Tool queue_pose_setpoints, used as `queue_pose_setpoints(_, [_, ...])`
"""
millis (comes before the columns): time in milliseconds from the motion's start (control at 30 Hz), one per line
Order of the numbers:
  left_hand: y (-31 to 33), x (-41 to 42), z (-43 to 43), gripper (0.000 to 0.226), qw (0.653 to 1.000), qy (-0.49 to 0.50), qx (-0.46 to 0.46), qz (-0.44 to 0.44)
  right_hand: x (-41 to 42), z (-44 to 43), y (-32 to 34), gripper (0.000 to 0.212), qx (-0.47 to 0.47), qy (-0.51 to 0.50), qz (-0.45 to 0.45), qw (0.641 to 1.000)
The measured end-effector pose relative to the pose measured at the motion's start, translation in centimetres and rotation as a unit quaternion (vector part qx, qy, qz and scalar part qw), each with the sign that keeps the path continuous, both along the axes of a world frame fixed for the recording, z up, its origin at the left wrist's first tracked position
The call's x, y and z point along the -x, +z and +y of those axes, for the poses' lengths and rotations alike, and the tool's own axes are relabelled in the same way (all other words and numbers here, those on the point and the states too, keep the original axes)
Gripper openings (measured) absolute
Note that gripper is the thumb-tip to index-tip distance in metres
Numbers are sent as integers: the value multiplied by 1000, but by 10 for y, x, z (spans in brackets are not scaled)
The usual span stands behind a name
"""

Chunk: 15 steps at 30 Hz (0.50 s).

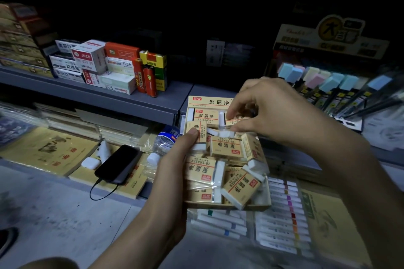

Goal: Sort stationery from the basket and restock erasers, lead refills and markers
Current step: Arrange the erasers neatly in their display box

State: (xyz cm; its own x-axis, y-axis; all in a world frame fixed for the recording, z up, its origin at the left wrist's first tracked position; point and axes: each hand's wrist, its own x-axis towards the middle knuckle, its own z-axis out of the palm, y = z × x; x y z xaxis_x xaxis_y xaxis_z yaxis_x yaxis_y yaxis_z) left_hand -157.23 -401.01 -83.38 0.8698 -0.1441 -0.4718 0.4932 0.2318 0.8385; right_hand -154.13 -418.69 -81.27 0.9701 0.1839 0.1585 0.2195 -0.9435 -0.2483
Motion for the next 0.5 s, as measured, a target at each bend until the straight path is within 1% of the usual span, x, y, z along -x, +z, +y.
queue_pose_setpoints(67, [-1, 4, 3, 40, 1000, -1, 27, -9, 1, 0, 1, 20, -28, -4, 18, 999])
queue_pose_setpoints(133, [-3, 8, 5, 40, 999, -5, 41, -14, 1, 1, -1, 17, -31, -9, 13, 999])
queue_pose_setpoints(233, [-5, 8, 7, 38, 999, -5, 37, -33, 4, 0, 1, 13, -34, -8, -2, 999])
queue_pose_setpoints(333, [-10, 10, 12, 40, 998, -21, 30, -51, 20, -6, 19, 2, -73, 5, 9, 997])
queue_pose_setpoints(367, [-11, 11, 11, 40, 998, -29, 32, -49, 27, -8, 26, 5, -85, 15, 30, 996])
queue_pose_setpoints(433, [-14, 13, 6, 41, 996, -41, 70, -29, 39, -14, 37, 16, -97, 31, 98, 990])
queue_pose_setpoints(500, [-21, 23, 10, 43, 994, -47, 87, -52, 47, -18, 42, 36, -91, 28, 182, 979])
